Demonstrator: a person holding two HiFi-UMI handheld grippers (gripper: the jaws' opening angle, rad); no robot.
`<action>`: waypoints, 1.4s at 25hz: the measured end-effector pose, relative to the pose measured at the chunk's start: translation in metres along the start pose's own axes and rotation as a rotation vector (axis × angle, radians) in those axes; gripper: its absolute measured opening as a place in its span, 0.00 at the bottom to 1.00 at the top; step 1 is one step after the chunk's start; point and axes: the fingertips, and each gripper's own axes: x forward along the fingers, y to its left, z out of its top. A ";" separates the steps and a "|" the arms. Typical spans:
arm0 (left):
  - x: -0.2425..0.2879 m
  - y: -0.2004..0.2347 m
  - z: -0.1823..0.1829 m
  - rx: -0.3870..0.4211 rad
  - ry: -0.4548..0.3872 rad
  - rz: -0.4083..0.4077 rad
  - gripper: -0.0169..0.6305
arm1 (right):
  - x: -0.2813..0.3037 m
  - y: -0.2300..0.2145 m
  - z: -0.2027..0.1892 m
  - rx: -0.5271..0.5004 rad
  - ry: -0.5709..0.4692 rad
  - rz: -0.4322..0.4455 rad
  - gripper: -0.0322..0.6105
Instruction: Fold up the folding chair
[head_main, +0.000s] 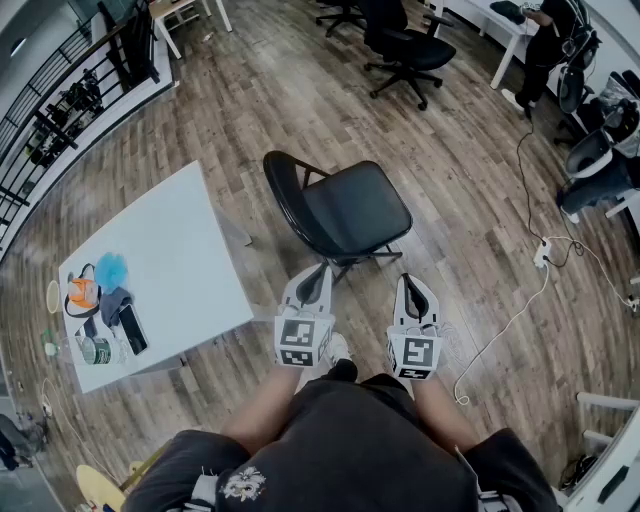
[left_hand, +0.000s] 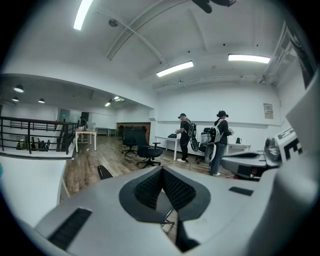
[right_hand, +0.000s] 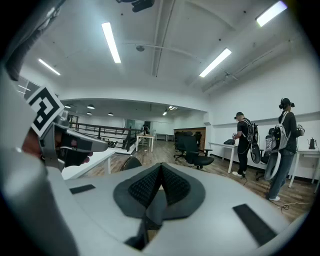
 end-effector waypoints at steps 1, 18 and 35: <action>0.004 0.006 0.002 -0.002 0.002 0.005 0.03 | 0.005 -0.001 -0.002 0.000 0.011 -0.002 0.07; 0.101 0.106 -0.031 -0.145 0.157 0.280 0.03 | 0.147 -0.067 -0.064 -0.004 0.164 0.103 0.07; 0.178 0.210 -0.102 -0.380 0.417 0.743 0.18 | 0.350 -0.168 -0.230 -0.051 0.533 0.386 0.09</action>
